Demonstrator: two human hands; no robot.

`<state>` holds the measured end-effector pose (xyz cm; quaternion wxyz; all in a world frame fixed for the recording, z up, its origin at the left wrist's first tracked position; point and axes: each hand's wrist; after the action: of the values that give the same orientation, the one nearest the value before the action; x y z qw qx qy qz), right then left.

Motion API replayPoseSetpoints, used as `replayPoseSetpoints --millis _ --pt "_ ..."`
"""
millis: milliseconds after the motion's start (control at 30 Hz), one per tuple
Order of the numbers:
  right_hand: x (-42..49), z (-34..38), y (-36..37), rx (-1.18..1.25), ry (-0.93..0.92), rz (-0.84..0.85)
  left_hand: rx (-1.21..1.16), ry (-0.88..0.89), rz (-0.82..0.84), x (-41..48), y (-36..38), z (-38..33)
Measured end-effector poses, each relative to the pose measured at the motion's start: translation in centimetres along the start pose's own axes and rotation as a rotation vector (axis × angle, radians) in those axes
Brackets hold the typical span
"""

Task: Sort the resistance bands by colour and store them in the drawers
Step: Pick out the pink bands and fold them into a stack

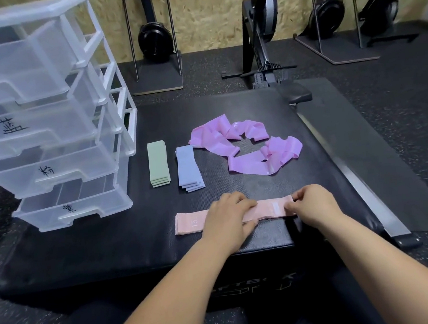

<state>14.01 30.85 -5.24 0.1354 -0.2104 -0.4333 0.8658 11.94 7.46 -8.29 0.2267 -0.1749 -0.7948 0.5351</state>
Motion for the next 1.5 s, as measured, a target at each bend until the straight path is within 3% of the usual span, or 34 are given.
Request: replayPoseSetpoints --millis 233,433,533,667,800,967,1100,1300,1500 --pt "-0.9 0.7 0.3 0.015 -0.048 -0.086 -0.014 0.003 -0.001 -0.2 -0.4 0.0" --pt "-1.4 1.3 -1.2 0.34 -0.076 -0.062 -0.089 -0.022 0.082 0.3 -1.2 0.1" --pt "-2.1 2.6 -1.9 0.533 -0.142 -0.017 -0.345 -0.116 -0.059 0.7 -2.2 -0.5" --pt "-3.6 5.3 -1.5 0.594 -0.255 0.041 -1.029 -0.442 -0.053 1.3 -5.1 -2.6" --pt "-5.6 7.5 0.0 0.524 -0.375 0.086 -1.22 -0.564 -0.051 0.8 -6.8 -2.3" --pt "-6.8 7.9 0.9 0.489 -0.508 0.162 -1.234 -0.692 -0.113 -0.6 -7.2 0.0" --pt "-6.1 7.4 1.9 0.283 -0.597 0.043 -1.186 -0.702 -0.137 -1.4 -8.1 1.2" --pt "-4.6 7.8 4.0 -0.04 -0.679 0.219 -1.133 -0.647 -0.171 -2.8 -10.3 3.0" --pt "-4.0 8.7 5.4 -0.101 -0.714 0.233 -1.001 -0.751 -0.294 -5.5 -11.2 7.6"
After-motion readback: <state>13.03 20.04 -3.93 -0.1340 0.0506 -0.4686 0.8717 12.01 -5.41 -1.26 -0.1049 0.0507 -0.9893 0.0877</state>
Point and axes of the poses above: each hand's wrist, its own x-axis towards the middle knuckle, its own y-axis out of the palm, z = x × y, and after that the axes turned 1 degree about y, right-handed
